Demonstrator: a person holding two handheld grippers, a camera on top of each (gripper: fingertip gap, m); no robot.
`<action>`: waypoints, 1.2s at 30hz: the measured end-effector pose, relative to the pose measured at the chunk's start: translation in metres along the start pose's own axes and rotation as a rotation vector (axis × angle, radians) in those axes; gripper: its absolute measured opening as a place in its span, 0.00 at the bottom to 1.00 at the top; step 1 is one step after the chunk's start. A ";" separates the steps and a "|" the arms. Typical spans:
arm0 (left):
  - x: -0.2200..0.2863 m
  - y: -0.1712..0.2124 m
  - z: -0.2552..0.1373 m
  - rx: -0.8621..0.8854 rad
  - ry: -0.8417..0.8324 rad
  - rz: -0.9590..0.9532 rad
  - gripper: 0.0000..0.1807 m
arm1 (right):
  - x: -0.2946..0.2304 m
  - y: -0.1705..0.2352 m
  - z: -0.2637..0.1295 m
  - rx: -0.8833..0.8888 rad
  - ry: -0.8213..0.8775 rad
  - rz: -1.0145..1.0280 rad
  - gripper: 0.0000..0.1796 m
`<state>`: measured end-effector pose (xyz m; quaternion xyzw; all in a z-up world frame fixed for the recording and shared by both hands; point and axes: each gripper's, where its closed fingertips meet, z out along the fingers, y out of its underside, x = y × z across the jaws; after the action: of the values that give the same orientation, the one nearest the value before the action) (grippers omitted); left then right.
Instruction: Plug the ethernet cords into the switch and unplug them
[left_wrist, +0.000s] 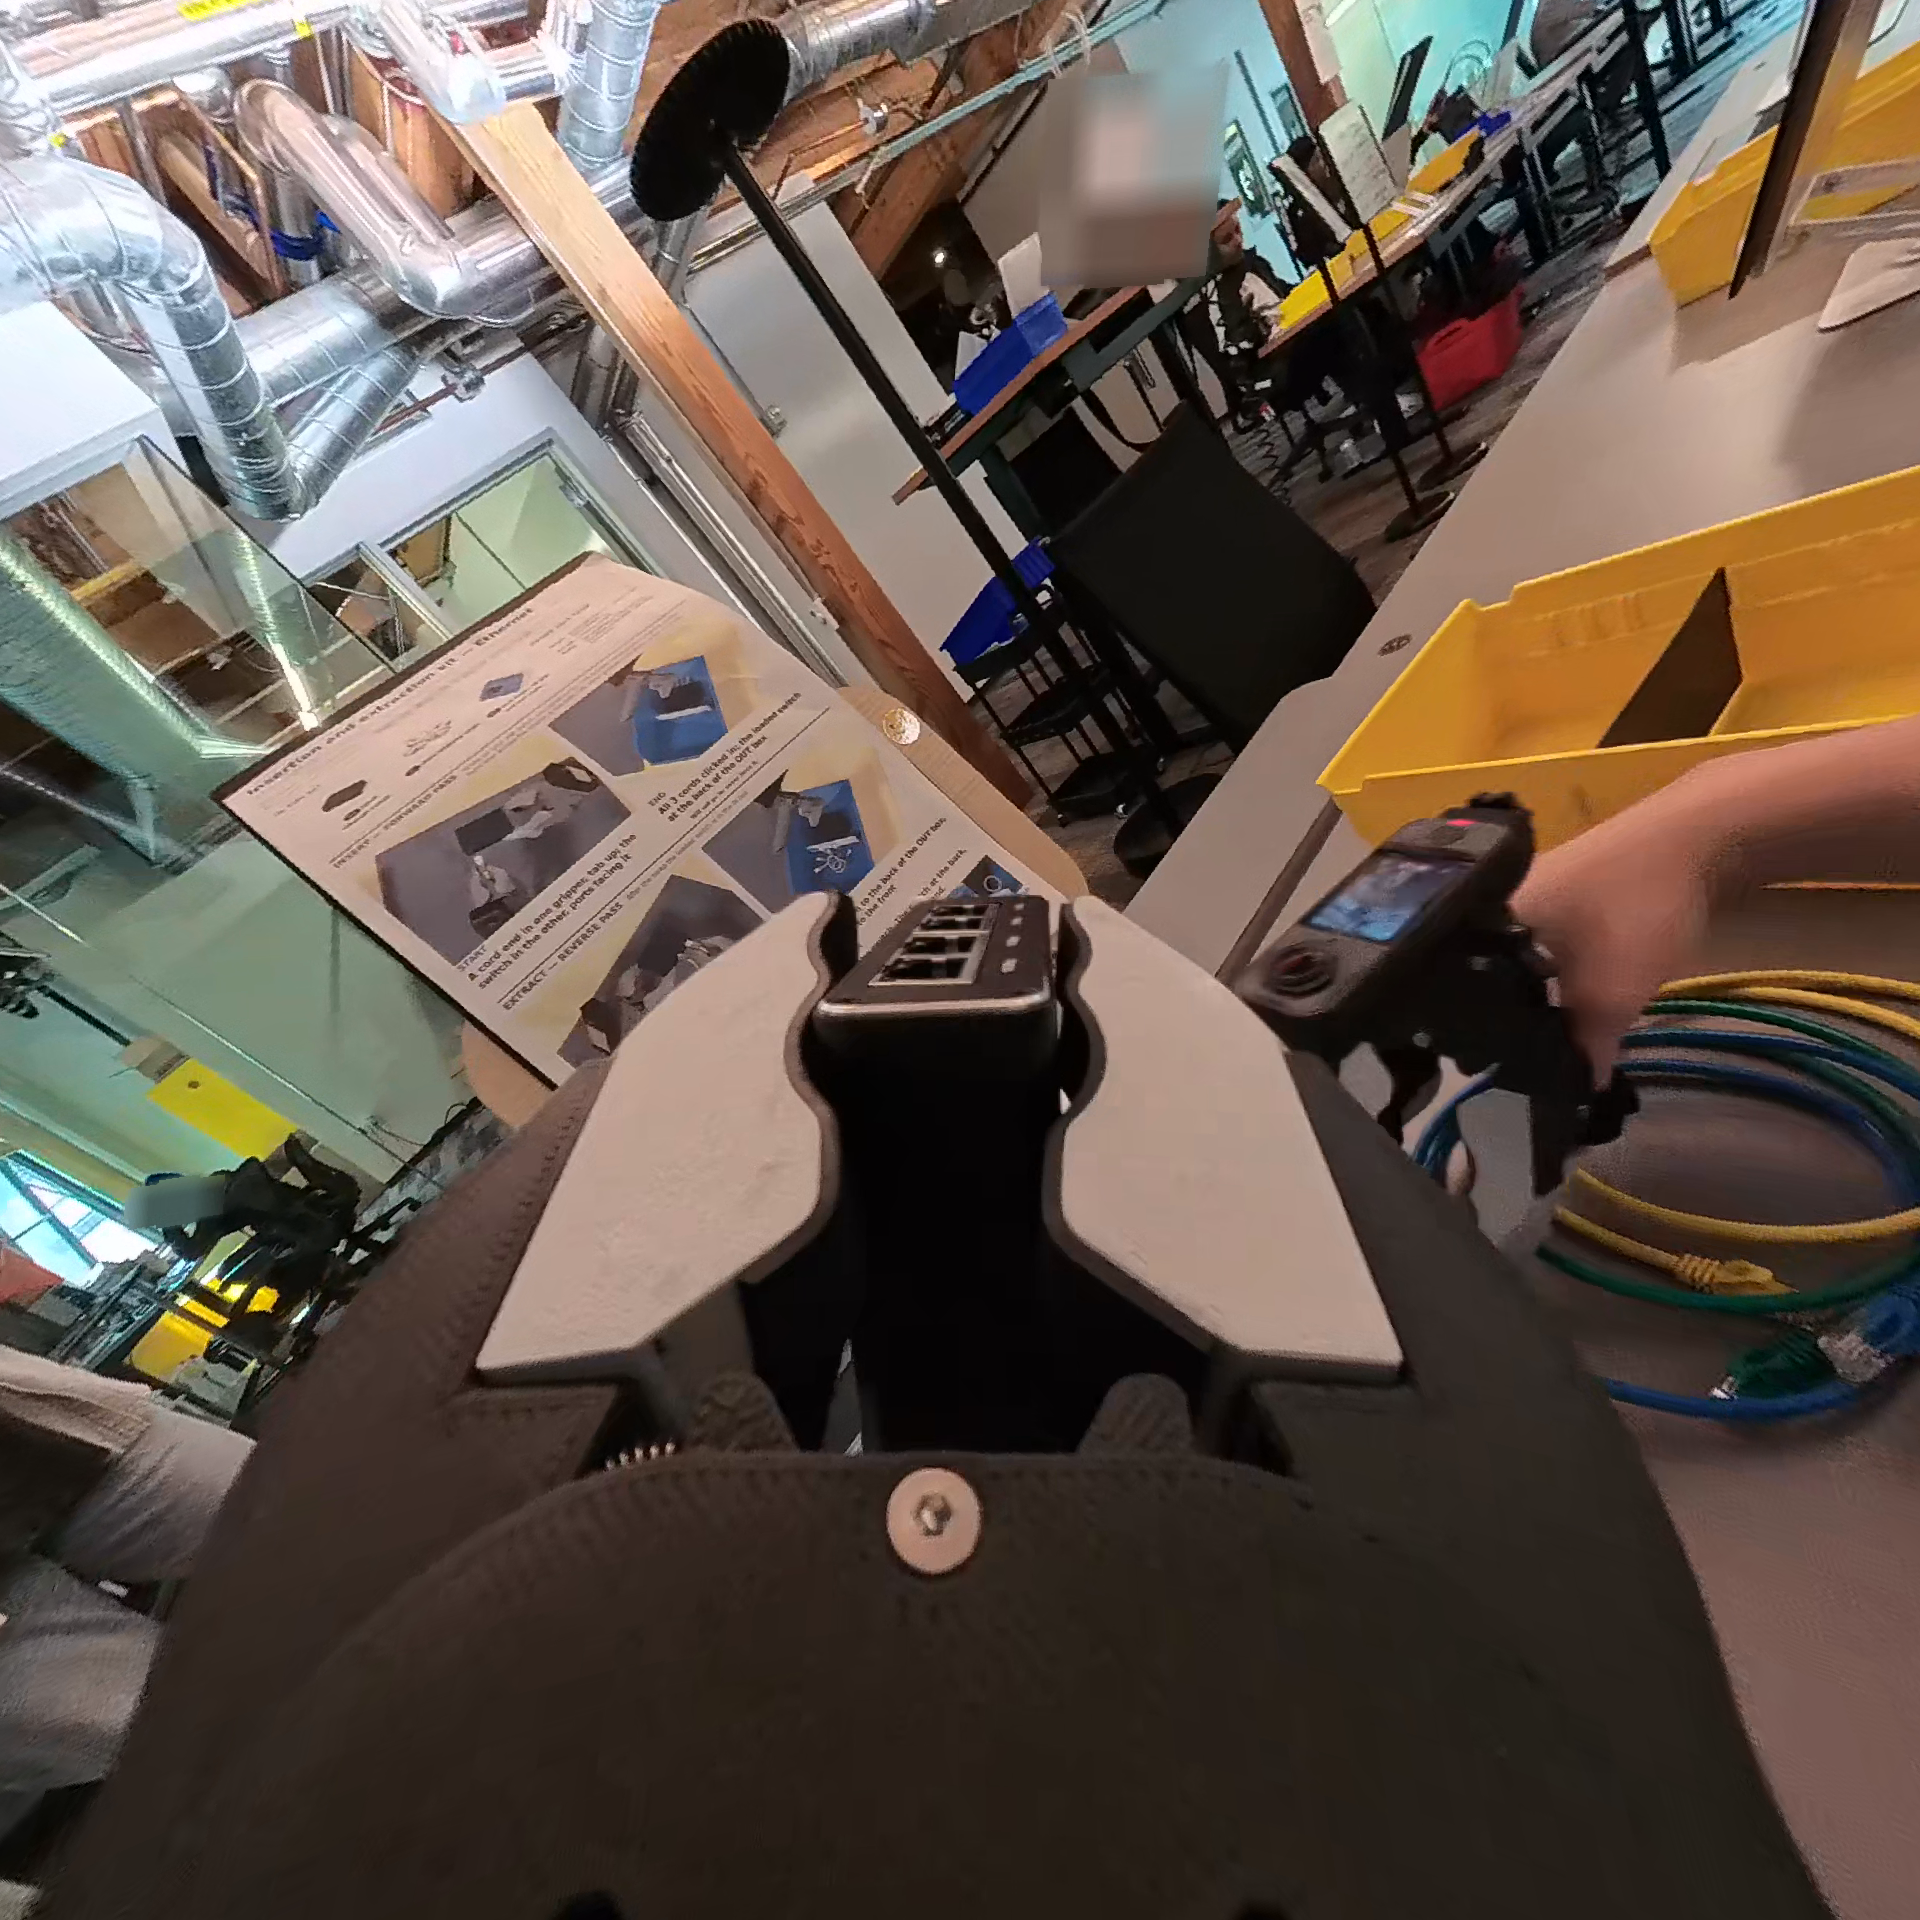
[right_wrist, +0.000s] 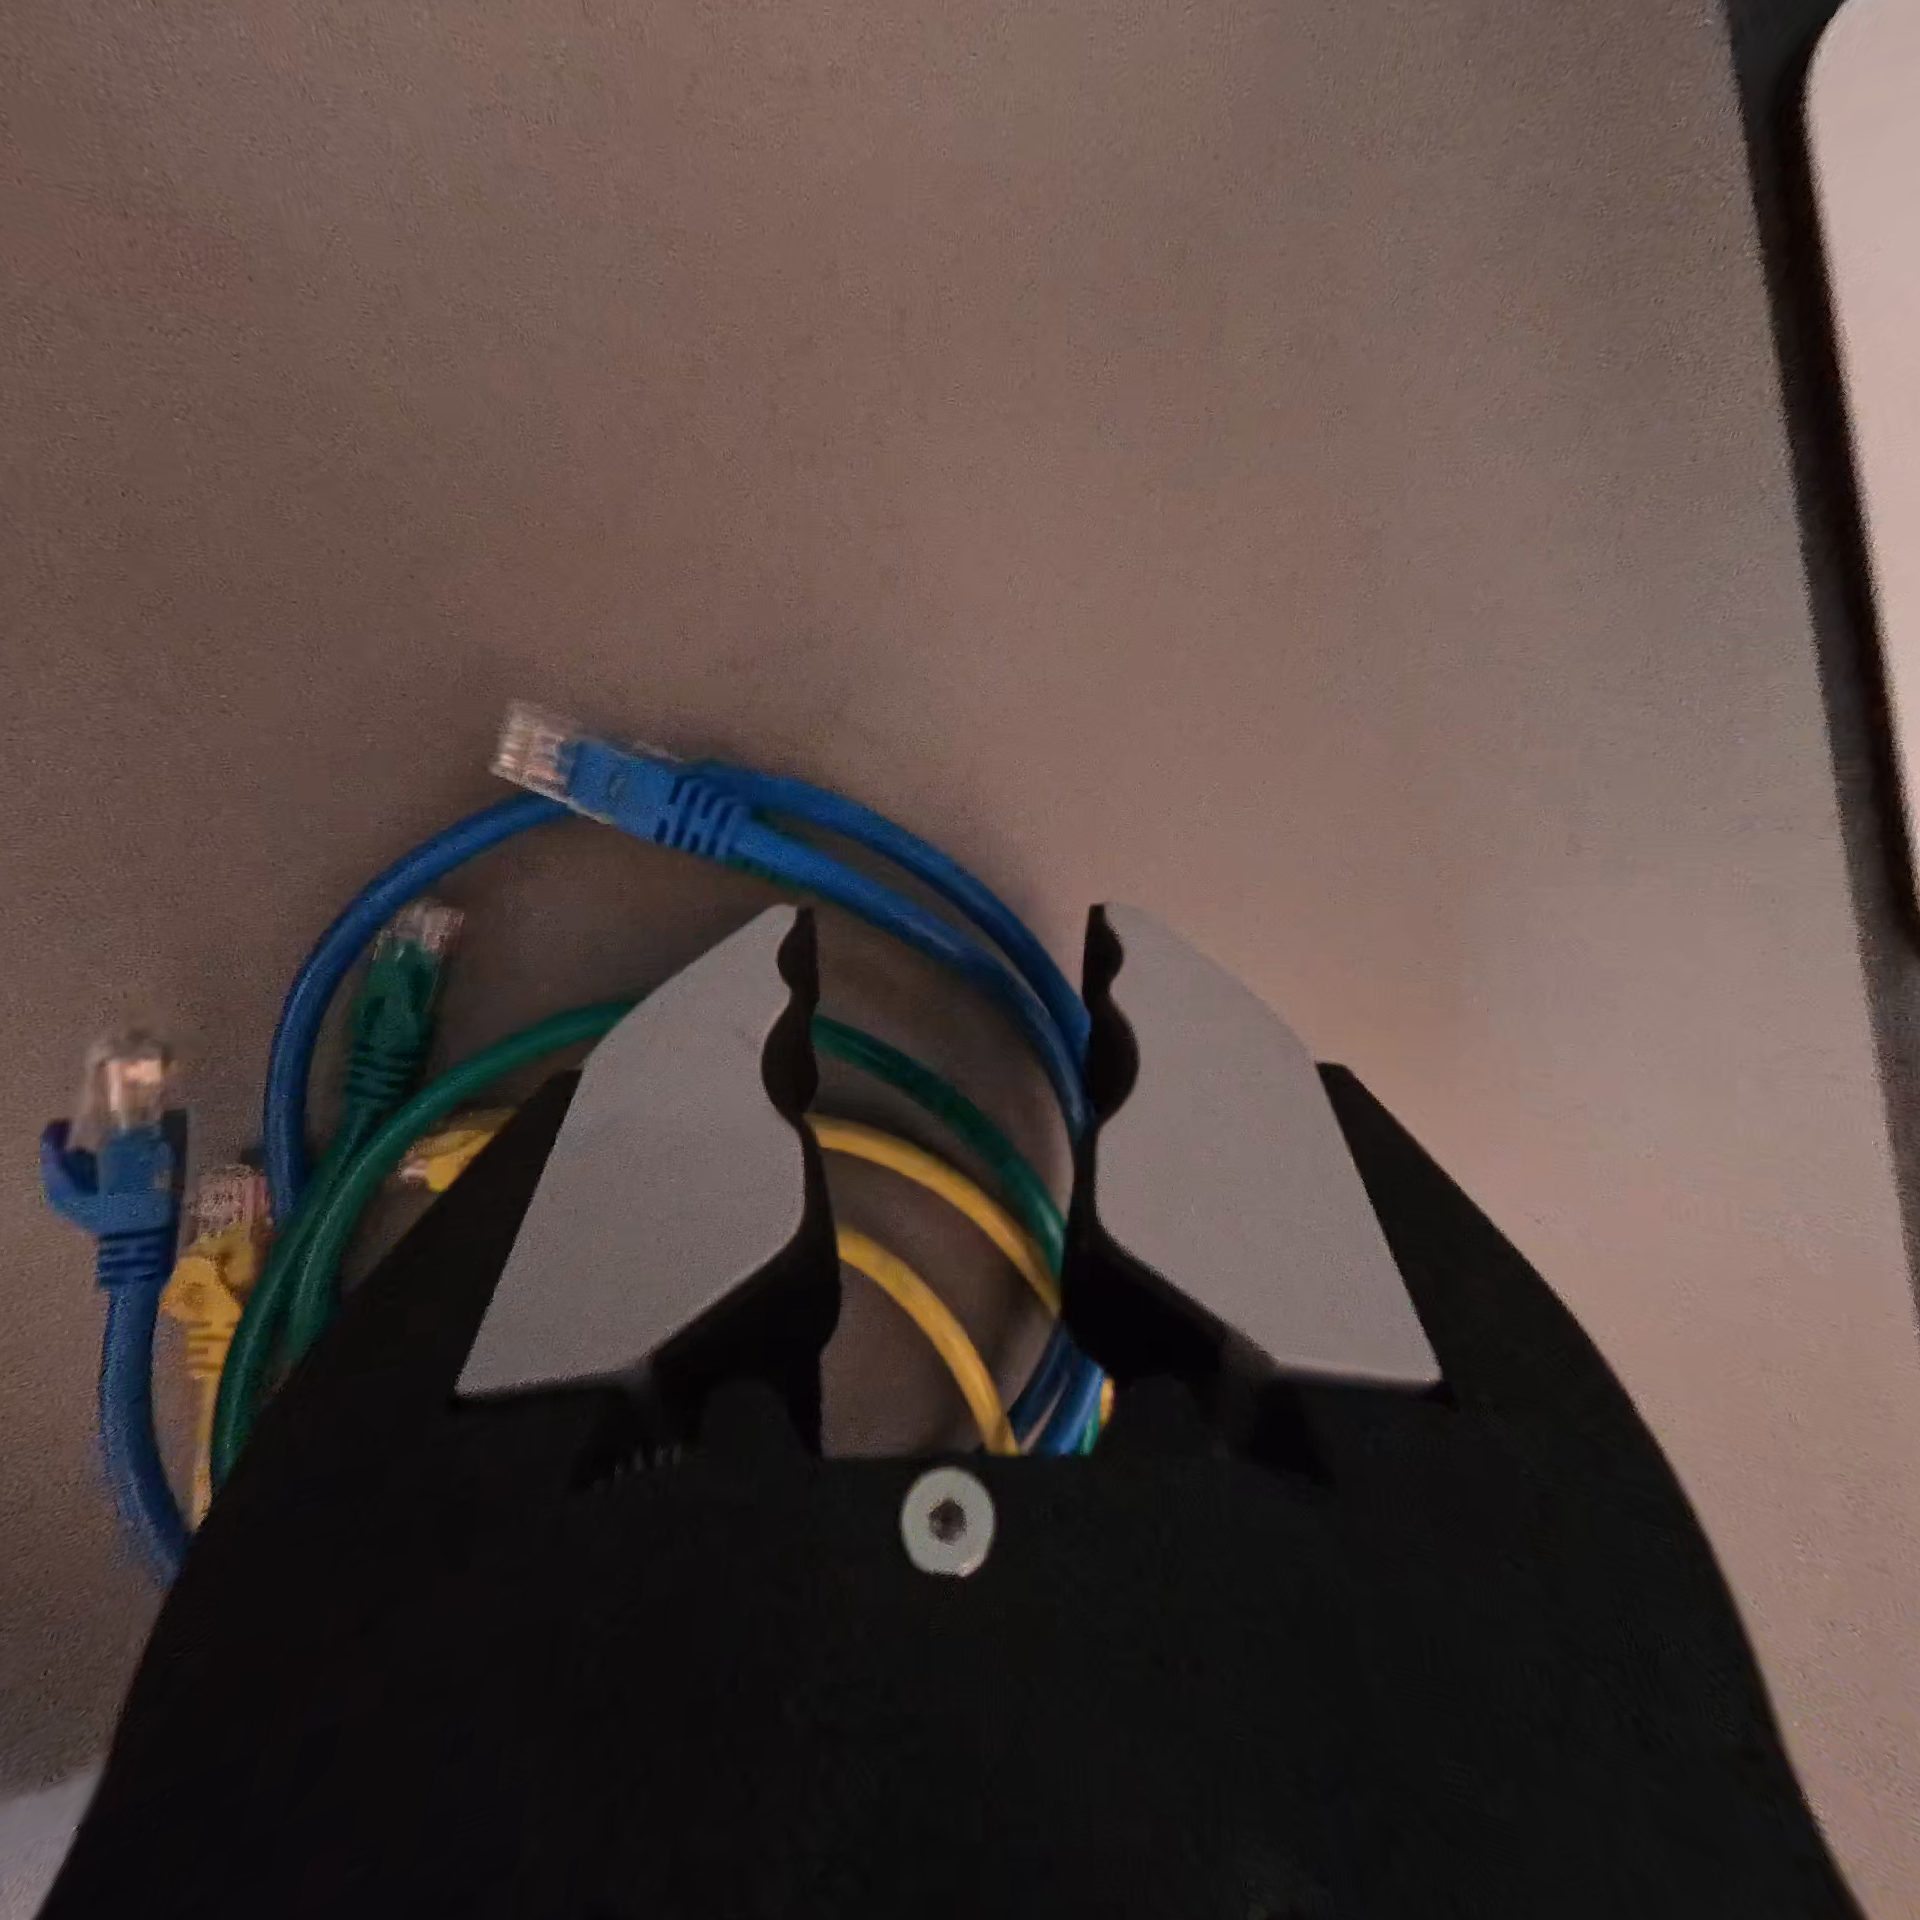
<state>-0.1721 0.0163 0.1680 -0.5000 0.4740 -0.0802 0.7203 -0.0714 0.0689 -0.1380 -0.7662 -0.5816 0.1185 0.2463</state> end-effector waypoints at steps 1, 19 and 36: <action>0.001 0.000 0.000 0.001 0.004 0.000 0.20 | 0.002 0.001 0.004 -0.018 -0.030 0.020 0.27; -0.016 -0.023 -0.027 0.119 0.000 -0.075 0.20 | 0.030 -0.054 -0.101 0.257 0.211 0.020 0.05; -0.016 -0.025 -0.029 0.107 0.003 -0.075 0.20 | -0.010 0.090 -0.081 -0.018 0.325 0.670 0.19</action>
<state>-0.1940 -0.0051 0.1959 -0.4778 0.4511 -0.1330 0.7420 0.0386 0.0215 -0.1165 -0.9250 -0.2531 0.0640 0.2762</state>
